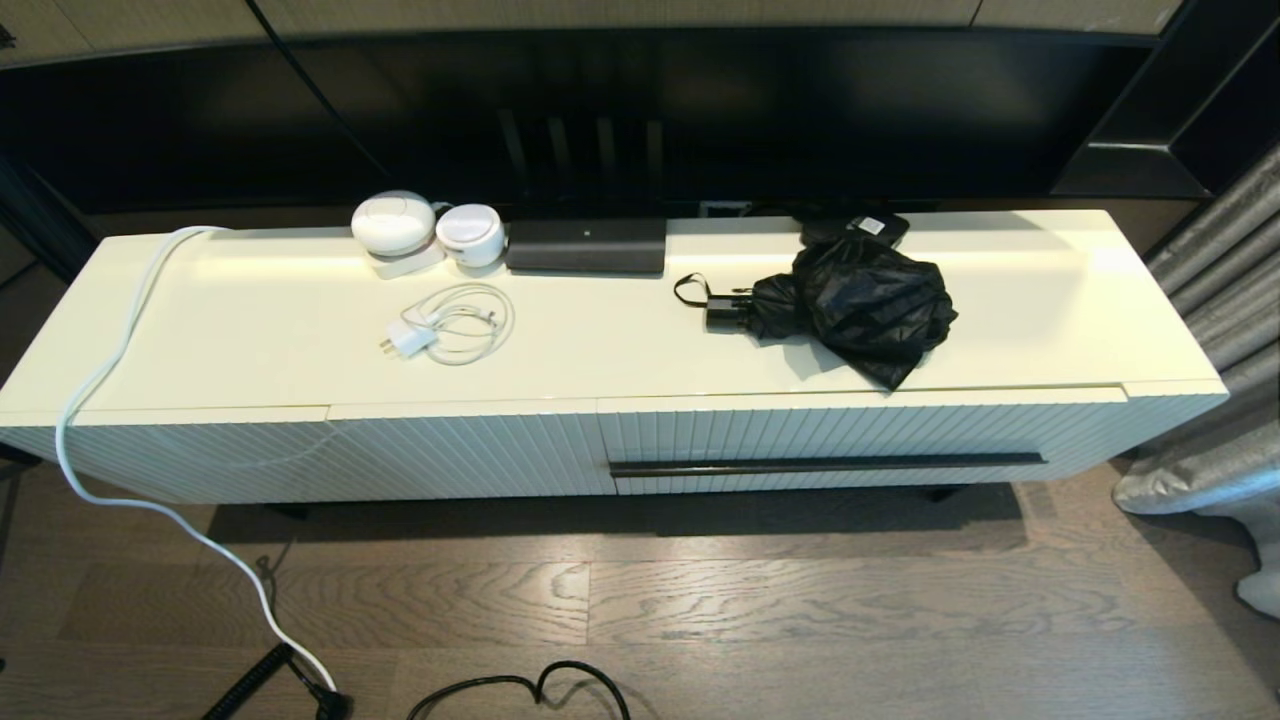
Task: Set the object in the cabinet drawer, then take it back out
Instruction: Open the drawer
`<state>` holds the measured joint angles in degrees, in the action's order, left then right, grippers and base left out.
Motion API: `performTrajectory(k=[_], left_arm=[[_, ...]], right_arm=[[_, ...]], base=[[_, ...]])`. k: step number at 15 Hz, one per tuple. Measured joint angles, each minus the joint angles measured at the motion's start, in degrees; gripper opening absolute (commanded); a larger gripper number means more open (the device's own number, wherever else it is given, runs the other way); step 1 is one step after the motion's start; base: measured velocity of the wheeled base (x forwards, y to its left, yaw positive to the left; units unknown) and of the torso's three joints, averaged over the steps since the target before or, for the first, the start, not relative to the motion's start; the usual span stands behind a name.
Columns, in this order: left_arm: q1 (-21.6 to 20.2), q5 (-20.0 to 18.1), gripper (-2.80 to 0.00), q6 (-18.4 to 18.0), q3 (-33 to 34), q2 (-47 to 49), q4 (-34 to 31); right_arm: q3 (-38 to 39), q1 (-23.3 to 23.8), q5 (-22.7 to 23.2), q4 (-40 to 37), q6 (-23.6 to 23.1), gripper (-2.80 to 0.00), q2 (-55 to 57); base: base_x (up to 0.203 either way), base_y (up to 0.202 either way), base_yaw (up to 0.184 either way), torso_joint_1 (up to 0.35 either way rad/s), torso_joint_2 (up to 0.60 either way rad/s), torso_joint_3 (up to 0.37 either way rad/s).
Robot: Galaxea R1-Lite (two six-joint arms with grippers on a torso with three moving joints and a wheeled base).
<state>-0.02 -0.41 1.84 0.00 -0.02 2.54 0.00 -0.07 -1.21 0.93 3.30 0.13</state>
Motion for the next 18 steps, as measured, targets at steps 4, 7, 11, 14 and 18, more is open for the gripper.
performTrajectory(k=[4, 7, 11, 14, 18], left_arm=[[0.0, 0.0, -2.8, 0.0, 0.0, 0.0, 0.02], [0.0, -0.02, -2.8, -0.04, 0.0, 0.0, -0.01], [0.0, -0.02, -2.8, -0.05, 0.0, 0.0, 0.02], [-0.02, 0.0, -2.8, -0.02, 0.0, 0.0, 0.0], [0.0, 0.0, -2.8, -0.05, 0.0, 0.0, 0.0]], right_arm=[[0.0, 0.0, 0.0, 0.0, -0.07, -2.8, 0.0], [0.0, 0.0, -0.06, 0.01, -0.06, -2.8, 0.0], [0.0, 0.0, -0.09, 0.09, 0.08, -2.8, 0.0], [0.0, 0.0, -0.09, -0.22, -0.39, -2.8, 0.02], [-0.18, 0.0, -0.09, -1.3, -0.5, -2.8, 0.05]], base=[[0.0, 0.0, 0.0, 0.0, 0.0, 0.0], [0.0, 0.0, 0.0, 0.0, 0.0, 0.0], [0.0, 0.0, 0.0, 0.0, 0.0, 0.0], [0.0, 0.0, 0.0, 0.0, 0.0, 0.0], [0.0, 0.0, 0.0, 0.0, 0.0, 0.0]])
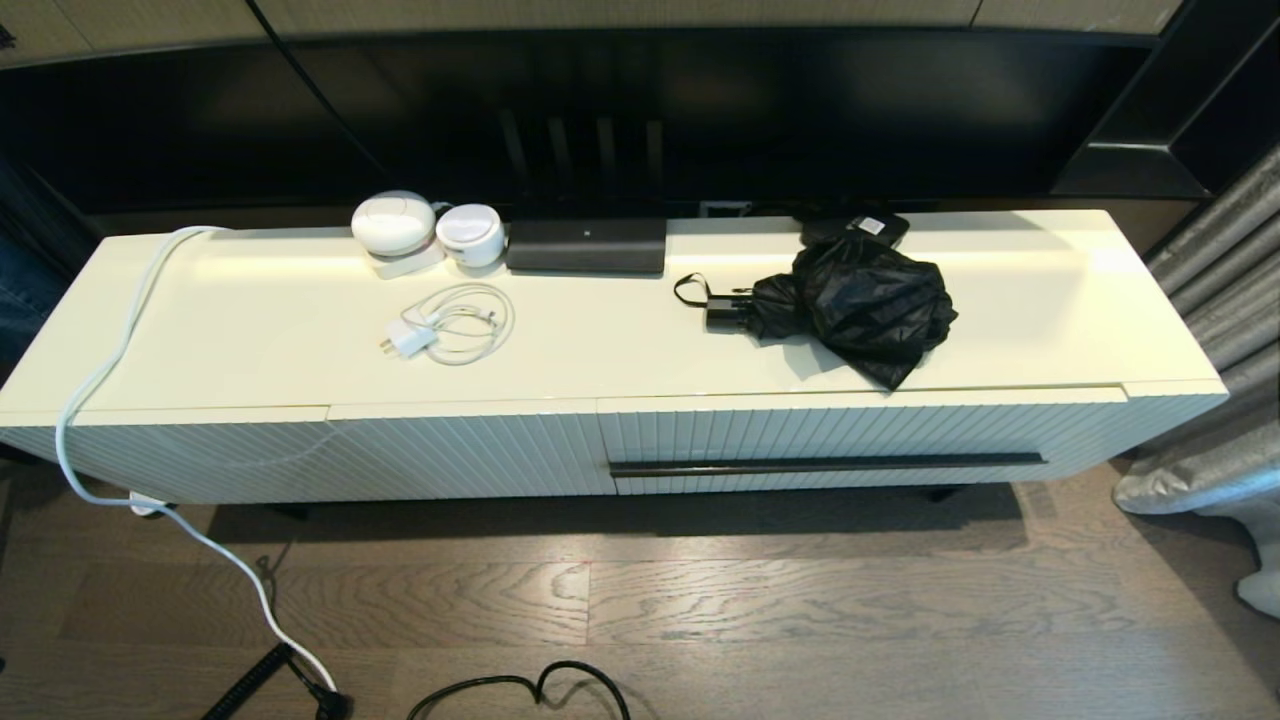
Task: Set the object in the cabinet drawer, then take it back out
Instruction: Open the drawer
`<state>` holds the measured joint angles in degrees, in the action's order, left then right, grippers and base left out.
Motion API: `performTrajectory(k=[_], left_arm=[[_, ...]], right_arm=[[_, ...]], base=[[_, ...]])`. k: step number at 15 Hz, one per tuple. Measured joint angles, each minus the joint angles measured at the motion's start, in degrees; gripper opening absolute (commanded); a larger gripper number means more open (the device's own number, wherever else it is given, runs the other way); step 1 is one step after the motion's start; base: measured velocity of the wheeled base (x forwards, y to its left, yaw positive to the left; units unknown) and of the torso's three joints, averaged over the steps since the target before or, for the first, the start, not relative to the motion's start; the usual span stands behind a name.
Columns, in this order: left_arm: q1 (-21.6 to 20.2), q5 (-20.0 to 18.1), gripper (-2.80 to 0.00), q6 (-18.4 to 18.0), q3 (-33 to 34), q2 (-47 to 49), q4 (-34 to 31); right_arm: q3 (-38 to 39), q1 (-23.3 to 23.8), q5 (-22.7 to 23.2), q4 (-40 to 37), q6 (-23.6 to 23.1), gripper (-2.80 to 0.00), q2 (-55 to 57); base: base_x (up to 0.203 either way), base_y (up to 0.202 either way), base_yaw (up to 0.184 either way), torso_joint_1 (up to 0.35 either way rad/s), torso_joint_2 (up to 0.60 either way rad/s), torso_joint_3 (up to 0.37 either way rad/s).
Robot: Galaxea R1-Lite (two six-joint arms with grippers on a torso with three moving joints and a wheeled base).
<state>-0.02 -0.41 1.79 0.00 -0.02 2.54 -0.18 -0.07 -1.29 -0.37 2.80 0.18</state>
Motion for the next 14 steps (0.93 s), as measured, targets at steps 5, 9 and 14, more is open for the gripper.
performTrajectory(k=[5, 9, 14], left_arm=[[0.0, -0.01, -2.8, 0.02, 0.0, 0.0, 0.0], [0.0, 0.0, -2.8, 0.0, 0.0, 0.0, 0.02], [0.0, -0.02, -2.8, 0.02, 0.0, 0.0, 0.07]], right_arm=[[-5.91, 0.0, 0.75, -5.14, -0.05, -2.8, 1.04], [-13.85, 0.0, 3.96, -8.84, -0.48, -2.8, 6.86], [-26.01, -0.17, 6.67, -8.62, -0.92, -2.8, 21.94]], base=[[0.0, 0.0, 0.0, 0.0, 0.0, 0.0], [0.0, 0.0, 0.0, 0.0, 0.0, 0.0], [0.0, 0.0, 0.0, 0.0, 0.0, 0.0]])
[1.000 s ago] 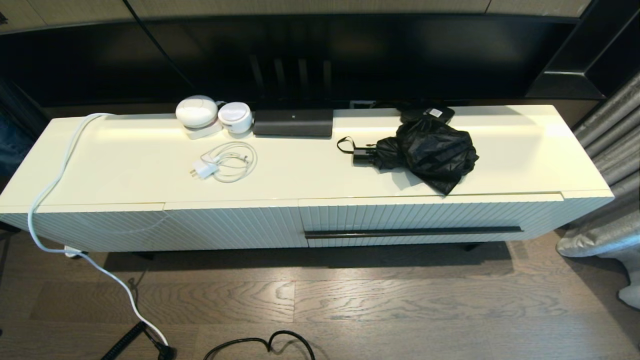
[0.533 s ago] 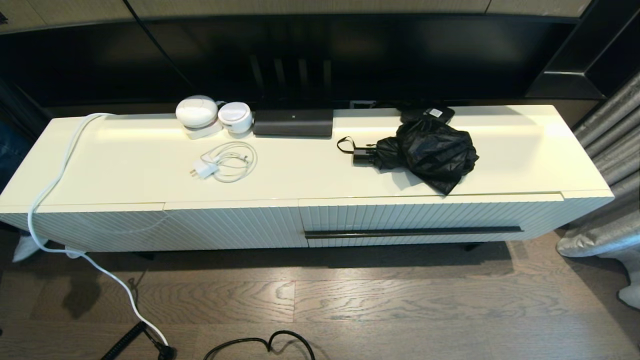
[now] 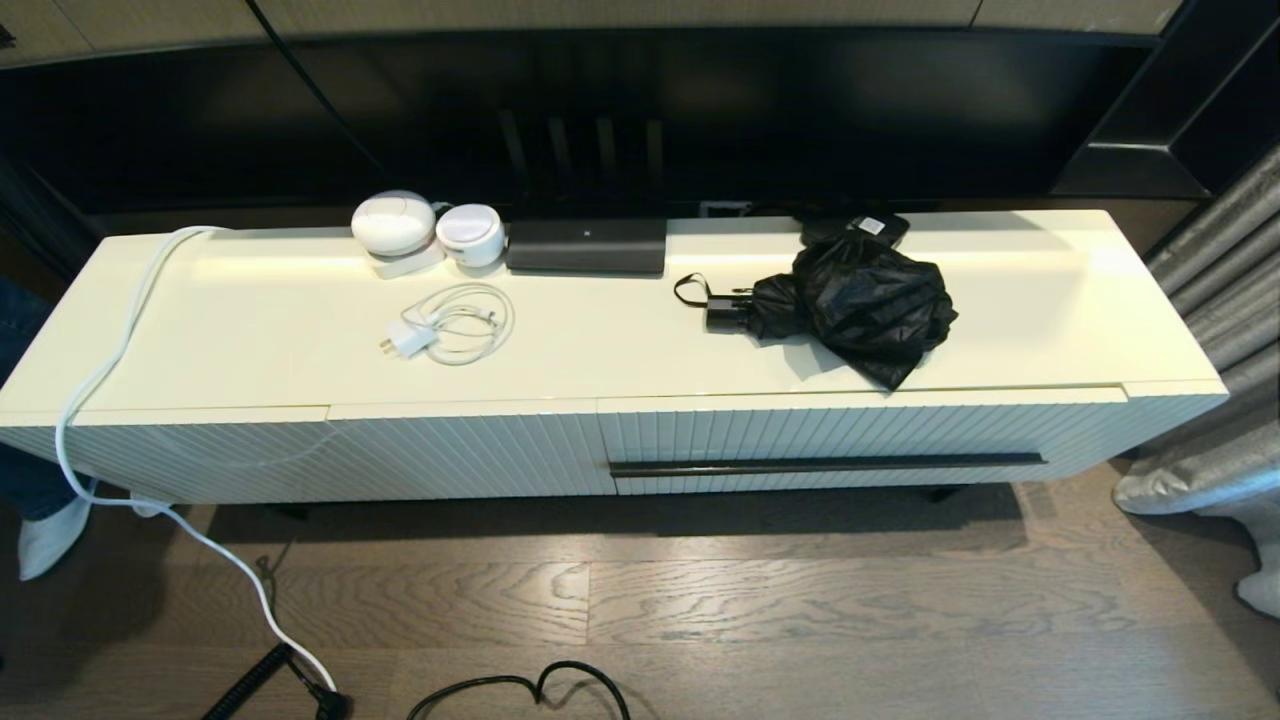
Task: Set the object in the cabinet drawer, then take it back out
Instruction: Open the drawer
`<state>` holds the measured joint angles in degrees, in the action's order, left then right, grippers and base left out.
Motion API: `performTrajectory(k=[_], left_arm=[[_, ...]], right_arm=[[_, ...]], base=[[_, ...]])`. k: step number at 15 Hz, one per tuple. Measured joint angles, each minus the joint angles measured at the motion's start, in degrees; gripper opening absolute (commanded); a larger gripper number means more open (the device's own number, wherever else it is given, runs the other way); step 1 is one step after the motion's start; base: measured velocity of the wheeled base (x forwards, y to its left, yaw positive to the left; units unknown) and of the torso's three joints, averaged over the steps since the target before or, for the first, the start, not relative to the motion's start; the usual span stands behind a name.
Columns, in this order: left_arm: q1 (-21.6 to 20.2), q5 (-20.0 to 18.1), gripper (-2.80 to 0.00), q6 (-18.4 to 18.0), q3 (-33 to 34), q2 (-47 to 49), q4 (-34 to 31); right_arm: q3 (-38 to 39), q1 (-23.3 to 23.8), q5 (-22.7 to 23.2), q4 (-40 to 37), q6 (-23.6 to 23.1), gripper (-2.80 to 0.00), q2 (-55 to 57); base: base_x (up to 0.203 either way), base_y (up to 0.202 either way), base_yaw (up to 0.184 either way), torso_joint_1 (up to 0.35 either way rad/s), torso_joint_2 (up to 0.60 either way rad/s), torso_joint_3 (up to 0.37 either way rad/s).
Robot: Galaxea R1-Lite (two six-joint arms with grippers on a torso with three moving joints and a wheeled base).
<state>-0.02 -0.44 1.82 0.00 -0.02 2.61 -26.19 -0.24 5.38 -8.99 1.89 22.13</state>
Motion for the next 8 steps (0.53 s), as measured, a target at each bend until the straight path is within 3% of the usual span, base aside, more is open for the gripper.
performTrajectory(k=[4, 8], left_arm=[[0.0, 0.02, -2.8, 0.0, 0.0, 0.0, -0.05], [0.0, 0.02, -2.8, 0.0, 0.0, 0.0, -0.02]], right_arm=[[-9.03, -0.76, 4.36, -0.39, -5.48, -2.8, 13.04], [-12.66, -4.78, 4.76, -0.08, -14.5, -2.8, 21.97]], base=[[0.0, 0.0, 0.0, 0.0, 0.0, 0.0], [0.0, 0.0, 0.0, 0.0, 0.0, 0.0]])
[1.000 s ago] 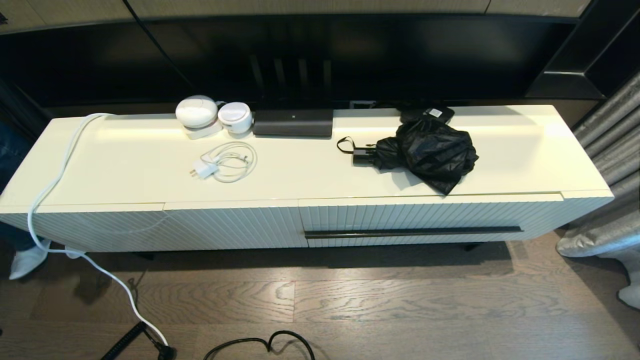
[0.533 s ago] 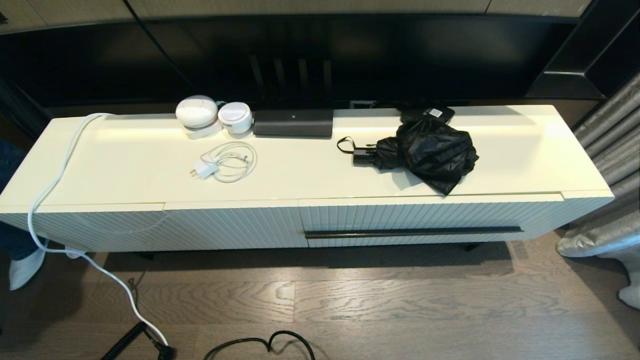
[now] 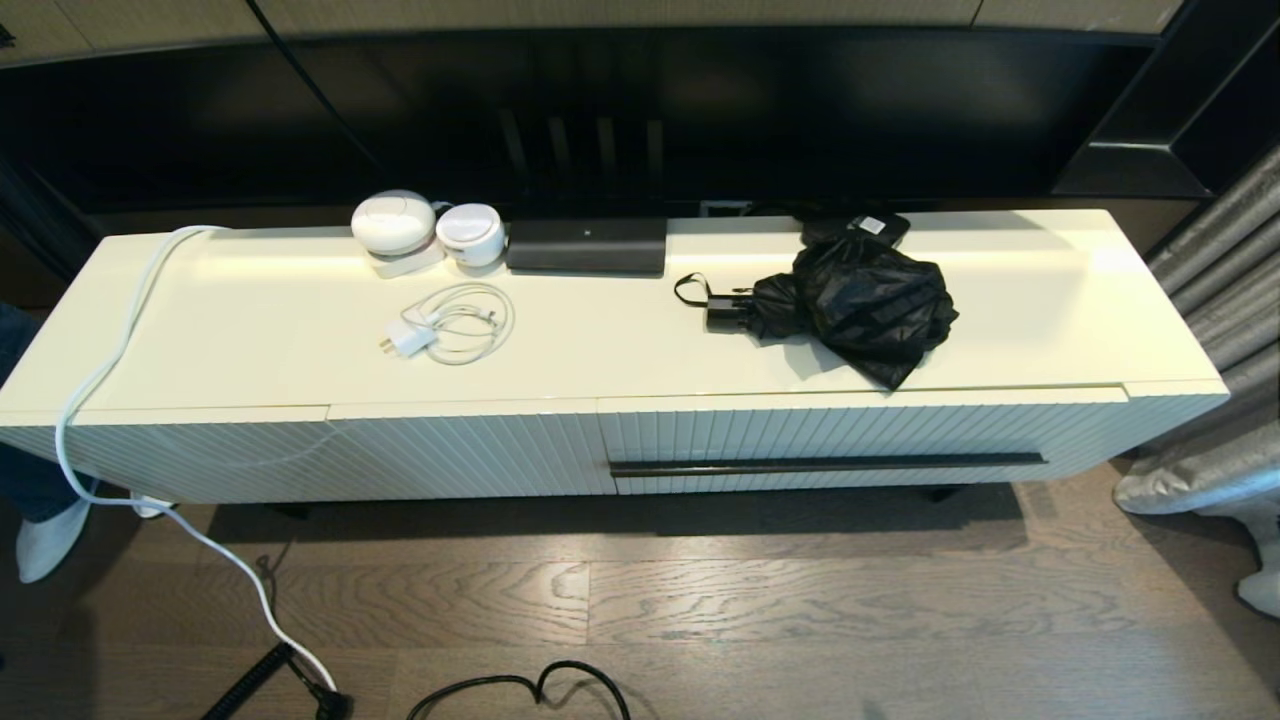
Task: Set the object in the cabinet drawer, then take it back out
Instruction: Open the drawer
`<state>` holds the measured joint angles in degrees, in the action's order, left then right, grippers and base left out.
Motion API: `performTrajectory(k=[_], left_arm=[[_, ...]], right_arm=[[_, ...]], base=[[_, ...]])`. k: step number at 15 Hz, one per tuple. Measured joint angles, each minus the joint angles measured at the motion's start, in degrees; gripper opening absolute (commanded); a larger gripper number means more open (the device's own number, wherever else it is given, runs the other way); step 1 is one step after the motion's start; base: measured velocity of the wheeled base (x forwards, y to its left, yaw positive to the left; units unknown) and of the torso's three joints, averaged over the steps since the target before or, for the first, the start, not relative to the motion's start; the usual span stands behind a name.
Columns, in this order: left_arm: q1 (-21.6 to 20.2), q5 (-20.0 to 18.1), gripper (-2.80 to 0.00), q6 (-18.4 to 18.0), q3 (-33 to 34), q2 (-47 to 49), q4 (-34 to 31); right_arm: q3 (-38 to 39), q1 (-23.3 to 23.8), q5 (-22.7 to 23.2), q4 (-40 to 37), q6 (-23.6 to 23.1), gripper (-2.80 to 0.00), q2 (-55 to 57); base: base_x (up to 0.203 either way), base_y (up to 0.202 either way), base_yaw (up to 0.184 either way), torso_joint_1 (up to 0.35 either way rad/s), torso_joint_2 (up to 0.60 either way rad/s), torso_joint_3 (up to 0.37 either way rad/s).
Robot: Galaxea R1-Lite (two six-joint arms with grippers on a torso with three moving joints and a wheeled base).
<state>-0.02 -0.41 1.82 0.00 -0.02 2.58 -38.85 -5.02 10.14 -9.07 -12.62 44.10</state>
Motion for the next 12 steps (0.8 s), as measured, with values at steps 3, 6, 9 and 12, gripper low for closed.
performTrajectory(k=[3, 6, 9, 12], left_arm=[[0.0, -0.02, -2.8, -0.01, 0.0, 0.0, -0.05], [0.0, 0.0, -2.8, -0.03, 0.0, 0.0, -0.05], [0.05, -0.01, -2.8, -0.02, 0.0, 0.0, -0.01], [0.0, -0.02, -2.8, 0.01, -0.05, 0.0, 0.0]], right_arm=[[-1.57, -1.6, -0.04, 0.12, -8.97, -2.8, 5.12], [-3.9, -2.05, -0.17, 0.2, -15.35, -2.8, 10.61], [-7.52, -3.89, -0.65, 0.32, -21.24, -2.8, 17.45], [-9.72, -7.72, -3.55, 0.45, -27.38, -2.8, 22.49]], base=[[0.0, 0.0, 0.0, 0.0, 0.0, 0.0], [0.0, 0.0, 0.0, 0.0, 0.0, 0.0], [0.0, 0.0, 0.0, 0.0, 0.0, 0.0], [0.0, 0.0, 0.0, 0.0, 0.0, 0.0]])
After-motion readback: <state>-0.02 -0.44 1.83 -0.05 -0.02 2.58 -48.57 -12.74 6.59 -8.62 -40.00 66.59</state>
